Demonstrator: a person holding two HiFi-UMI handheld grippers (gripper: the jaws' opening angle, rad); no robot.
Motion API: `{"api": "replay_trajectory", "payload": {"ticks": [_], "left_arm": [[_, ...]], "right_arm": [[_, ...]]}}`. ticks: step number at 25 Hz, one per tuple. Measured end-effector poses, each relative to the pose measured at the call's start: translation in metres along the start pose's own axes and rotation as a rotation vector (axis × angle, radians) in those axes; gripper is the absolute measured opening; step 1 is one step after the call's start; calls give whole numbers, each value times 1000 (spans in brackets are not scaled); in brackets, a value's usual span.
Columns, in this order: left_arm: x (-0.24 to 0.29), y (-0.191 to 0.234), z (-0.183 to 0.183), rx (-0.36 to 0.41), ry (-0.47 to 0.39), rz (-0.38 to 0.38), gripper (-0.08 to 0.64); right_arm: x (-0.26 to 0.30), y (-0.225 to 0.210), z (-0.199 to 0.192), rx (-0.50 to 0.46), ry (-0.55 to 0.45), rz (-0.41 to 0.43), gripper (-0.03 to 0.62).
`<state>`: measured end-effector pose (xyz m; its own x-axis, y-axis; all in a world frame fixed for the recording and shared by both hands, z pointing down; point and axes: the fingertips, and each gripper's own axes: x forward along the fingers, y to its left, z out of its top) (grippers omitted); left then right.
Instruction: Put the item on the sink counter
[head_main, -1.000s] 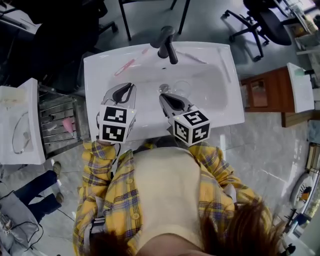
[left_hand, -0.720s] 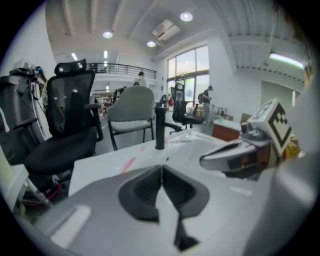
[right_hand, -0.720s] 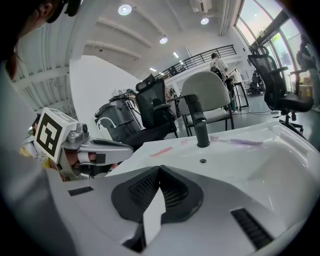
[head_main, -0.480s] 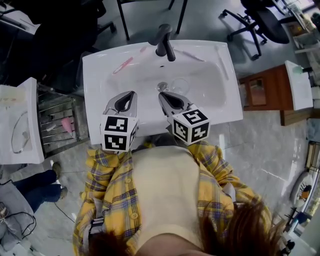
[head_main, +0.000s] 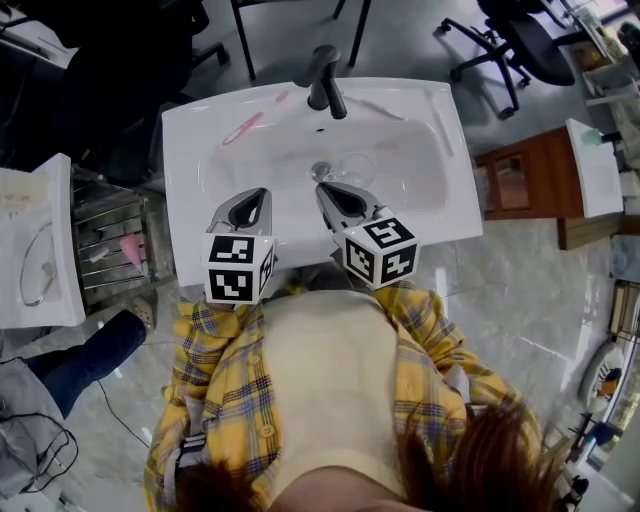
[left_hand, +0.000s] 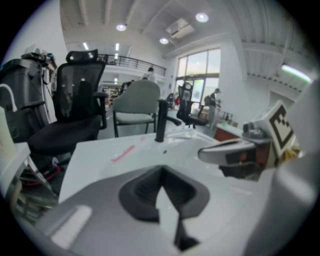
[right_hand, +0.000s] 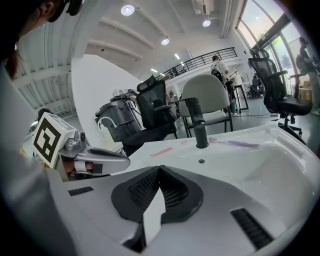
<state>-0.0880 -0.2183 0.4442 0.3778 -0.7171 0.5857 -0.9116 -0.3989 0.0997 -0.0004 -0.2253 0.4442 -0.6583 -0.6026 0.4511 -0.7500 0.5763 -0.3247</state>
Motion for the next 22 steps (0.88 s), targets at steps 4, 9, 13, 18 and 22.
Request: {"api": "replay_trajectory", "payload": {"ticks": [4, 9, 13, 18, 22], "left_arm": [[0, -3, -4, -2, 12, -7, 8], [-1, -4, -6, 8, 23, -21, 8], [-2, -5, -5, 6, 21, -17, 8], [-1, -4, -4, 9, 22, -7, 8], [2, -6, -5, 8, 24, -4, 8]], "right_arm": [[0, 1, -1, -4, 1, 0, 12], [0, 2, 1, -2, -6, 1, 12], [-2, 2, 1, 0, -4, 3, 12], [-3, 2, 0, 0, 0, 6, 12], [-3, -2, -1, 0, 1, 6, 14]]}}
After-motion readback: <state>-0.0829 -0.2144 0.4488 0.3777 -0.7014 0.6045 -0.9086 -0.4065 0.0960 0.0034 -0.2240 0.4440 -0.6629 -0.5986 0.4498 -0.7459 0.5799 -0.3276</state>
